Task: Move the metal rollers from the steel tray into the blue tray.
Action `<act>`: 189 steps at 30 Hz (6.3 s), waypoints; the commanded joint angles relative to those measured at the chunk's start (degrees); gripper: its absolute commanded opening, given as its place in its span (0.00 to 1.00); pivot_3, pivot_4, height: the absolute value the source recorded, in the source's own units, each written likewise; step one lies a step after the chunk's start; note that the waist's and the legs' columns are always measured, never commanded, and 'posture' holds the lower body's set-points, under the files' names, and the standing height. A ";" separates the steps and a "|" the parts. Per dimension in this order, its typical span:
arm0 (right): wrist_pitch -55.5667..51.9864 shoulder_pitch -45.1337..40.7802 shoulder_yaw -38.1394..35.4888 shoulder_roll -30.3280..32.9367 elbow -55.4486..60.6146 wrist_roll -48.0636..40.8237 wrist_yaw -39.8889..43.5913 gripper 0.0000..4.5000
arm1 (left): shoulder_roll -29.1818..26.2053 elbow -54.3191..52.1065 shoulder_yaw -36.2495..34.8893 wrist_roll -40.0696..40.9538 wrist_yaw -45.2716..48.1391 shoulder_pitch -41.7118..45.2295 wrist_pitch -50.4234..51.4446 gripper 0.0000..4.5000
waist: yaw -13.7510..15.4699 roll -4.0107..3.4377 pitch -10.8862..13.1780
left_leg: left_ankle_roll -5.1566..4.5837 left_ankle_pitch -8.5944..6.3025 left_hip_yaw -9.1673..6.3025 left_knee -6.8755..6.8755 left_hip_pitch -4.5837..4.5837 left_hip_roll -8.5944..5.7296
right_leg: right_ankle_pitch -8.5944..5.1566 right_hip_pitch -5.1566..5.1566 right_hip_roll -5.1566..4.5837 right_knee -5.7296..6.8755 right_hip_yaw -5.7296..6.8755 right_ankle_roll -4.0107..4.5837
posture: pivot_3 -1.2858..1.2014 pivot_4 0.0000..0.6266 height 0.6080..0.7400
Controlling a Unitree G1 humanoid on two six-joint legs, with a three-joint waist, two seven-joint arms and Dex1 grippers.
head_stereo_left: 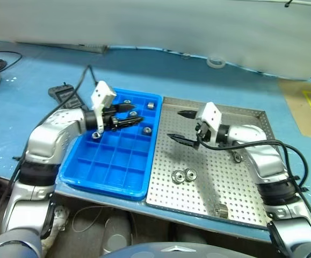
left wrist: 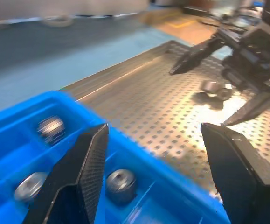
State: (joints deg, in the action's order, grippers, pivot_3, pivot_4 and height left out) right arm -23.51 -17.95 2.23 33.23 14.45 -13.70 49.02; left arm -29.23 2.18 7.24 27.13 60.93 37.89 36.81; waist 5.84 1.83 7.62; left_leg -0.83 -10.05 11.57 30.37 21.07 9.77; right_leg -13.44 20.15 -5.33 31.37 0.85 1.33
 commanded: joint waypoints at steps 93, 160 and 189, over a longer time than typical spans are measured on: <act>-16.95 43.64 -14.56 -0.30 41.26 -2.48 -22.89 1.00 | 5.21 19.90 24.38 -10.77 31.57 5.92 -39.58 0.47 | -13.05 -0.69 -0.43 | -1.42 -1.04 0.56 0.54 0.07 -0.24 | -0.20 -0.14 -0.17 -0.68 -0.91 0.29 | 0.27 0.24 1.00; -12.75 16.03 -6.07 8.03 27.02 -4.45 -12.54 1.00 | 15.17 30.82 13.80 -28.53 7.06 8.84 -44.54 0.41 | -17.33 -0.80 -0.38 | -1.97 -1.08 0.12 0.90 0.15 -0.46 | -0.23 -0.83 -0.60 -0.75 -0.15 0.34 | 0.35 0.24 1.00; -2.38 10.42 1.43 11.89 18.23 1.15 -3.58 1.00 | 18.66 25.47 12.75 -22.75 14.42 9.72 -48.14 0.41 | -8.33 -0.84 -0.33 | -2.16 -1.15 0.38 0.92 0.15 -0.66 | -0.29 -0.61 -0.86 -0.49 -0.32 0.47 | 0.36 0.24 1.00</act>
State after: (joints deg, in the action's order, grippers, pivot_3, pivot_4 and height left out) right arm -26.61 -7.56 5.28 45.22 30.97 -12.44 45.86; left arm -10.72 30.46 20.88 2.88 74.88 46.44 -11.06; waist -2.49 0.99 7.28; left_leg -3.00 -11.20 11.95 31.29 21.21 9.11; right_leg -13.73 19.54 -6.19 30.88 0.52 1.80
